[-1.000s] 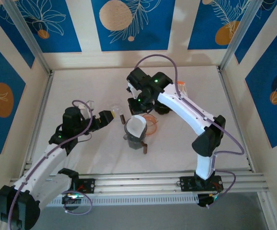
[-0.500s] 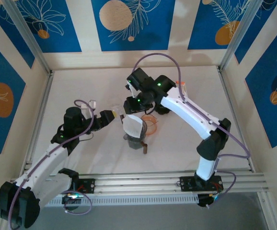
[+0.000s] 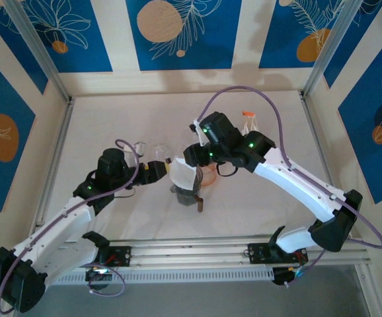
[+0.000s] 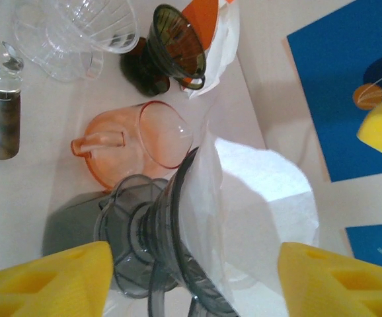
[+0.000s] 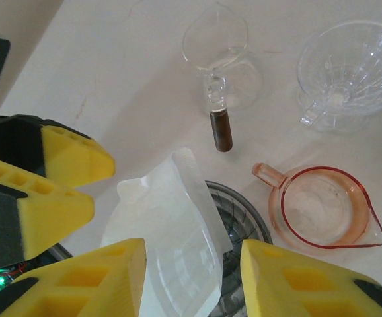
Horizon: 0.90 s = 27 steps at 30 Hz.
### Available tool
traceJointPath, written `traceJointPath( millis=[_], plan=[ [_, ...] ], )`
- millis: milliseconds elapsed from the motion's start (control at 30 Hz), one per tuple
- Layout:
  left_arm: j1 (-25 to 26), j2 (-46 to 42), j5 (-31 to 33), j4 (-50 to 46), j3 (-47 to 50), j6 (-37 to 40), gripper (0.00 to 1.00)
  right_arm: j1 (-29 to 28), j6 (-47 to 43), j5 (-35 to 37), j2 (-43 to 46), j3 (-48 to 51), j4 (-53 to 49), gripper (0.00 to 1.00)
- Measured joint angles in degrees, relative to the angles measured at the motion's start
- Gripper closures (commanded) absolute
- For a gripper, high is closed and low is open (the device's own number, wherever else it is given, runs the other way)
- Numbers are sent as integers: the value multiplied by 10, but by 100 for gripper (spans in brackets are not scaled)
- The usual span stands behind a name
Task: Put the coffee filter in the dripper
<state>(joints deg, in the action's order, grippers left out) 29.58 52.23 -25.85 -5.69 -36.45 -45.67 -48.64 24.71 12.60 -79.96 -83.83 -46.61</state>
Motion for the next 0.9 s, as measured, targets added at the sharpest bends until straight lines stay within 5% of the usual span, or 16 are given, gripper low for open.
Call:
traceJointPath(
  millis=[600,900],
  plan=[
    [31,38,16,-5,0,-1,51,-17,-3,14,-9,53,8,90],
    [32,44,24,-3,0,-7,44,-32,-12,71,-14,58,3,100]
  ],
)
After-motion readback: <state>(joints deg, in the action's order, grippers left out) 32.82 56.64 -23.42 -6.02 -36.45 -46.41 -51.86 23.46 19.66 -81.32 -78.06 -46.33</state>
